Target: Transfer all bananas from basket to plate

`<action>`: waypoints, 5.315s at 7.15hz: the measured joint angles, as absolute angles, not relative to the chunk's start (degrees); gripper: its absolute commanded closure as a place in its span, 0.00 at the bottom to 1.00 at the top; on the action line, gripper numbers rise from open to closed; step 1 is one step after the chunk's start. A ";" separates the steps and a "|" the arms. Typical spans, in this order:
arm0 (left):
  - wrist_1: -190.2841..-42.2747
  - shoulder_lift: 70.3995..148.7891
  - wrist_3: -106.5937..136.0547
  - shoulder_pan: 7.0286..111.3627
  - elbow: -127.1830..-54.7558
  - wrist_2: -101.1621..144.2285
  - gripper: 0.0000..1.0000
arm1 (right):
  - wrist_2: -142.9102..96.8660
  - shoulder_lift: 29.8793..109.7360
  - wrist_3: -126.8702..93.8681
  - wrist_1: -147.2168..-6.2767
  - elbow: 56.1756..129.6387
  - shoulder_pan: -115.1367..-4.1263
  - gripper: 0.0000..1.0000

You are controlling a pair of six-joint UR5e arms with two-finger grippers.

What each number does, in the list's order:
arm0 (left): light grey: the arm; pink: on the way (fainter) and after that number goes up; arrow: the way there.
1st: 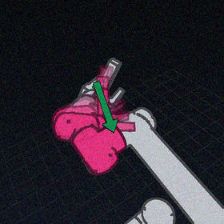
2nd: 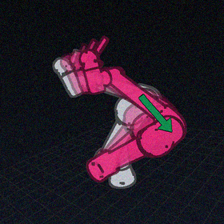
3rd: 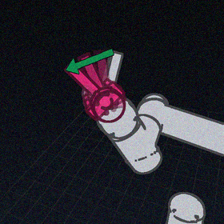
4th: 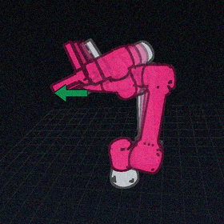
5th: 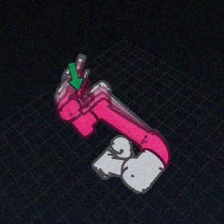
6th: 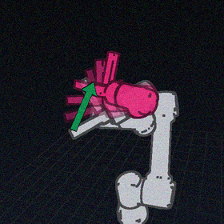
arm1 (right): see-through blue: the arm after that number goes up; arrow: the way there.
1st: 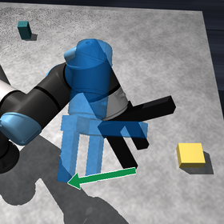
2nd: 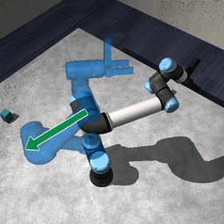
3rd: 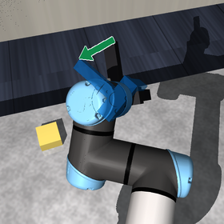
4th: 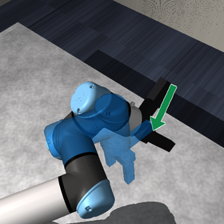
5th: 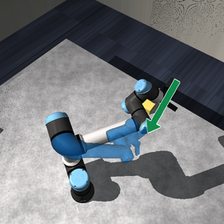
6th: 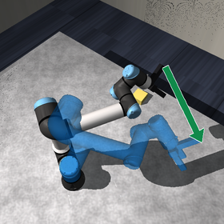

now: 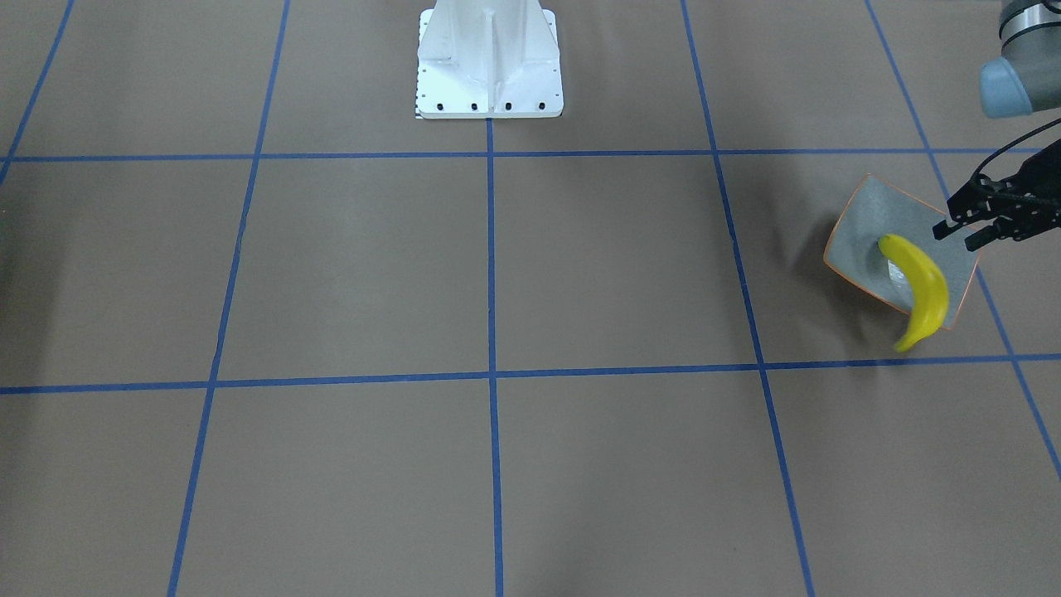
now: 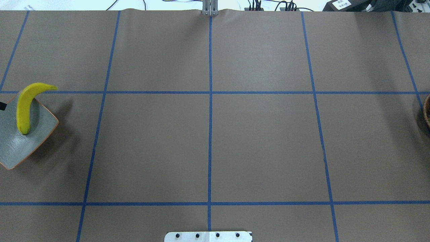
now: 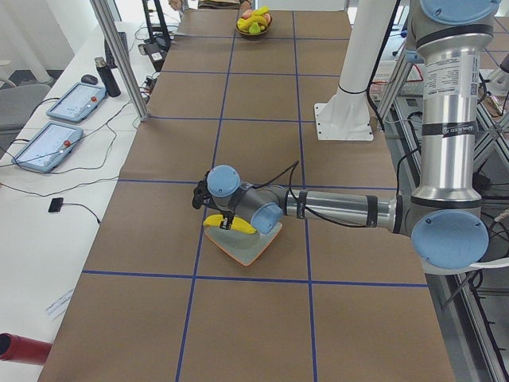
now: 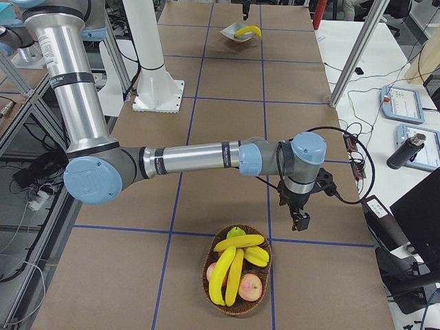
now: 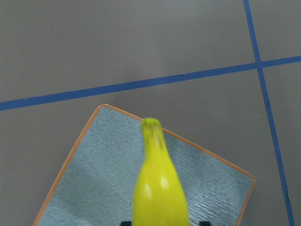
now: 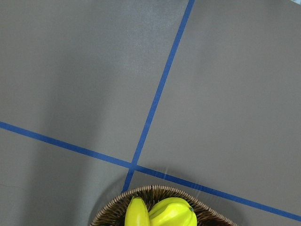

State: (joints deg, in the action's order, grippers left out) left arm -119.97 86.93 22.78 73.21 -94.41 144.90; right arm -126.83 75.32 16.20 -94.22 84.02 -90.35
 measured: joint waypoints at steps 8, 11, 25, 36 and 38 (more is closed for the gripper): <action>-120.51 91.09 25.35 73.30 -96.70 145.95 0.00 | -126.62 76.67 15.66 -94.18 84.04 -90.35 0.00; -120.50 92.86 25.90 73.30 -97.82 145.93 0.00 | -126.79 81.32 13.45 -90.53 83.34 -90.56 0.00; -121.23 92.69 26.53 73.39 -99.29 146.06 0.00 | -123.75 99.49 45.65 -73.22 87.64 -93.93 0.00; -121.29 92.22 26.90 73.39 -99.26 146.08 0.00 | -118.47 103.31 36.98 -57.31 84.06 -86.39 0.13; -121.29 92.20 26.90 73.39 -99.21 146.07 0.00 | -119.14 103.28 36.92 -57.23 84.03 -85.74 0.47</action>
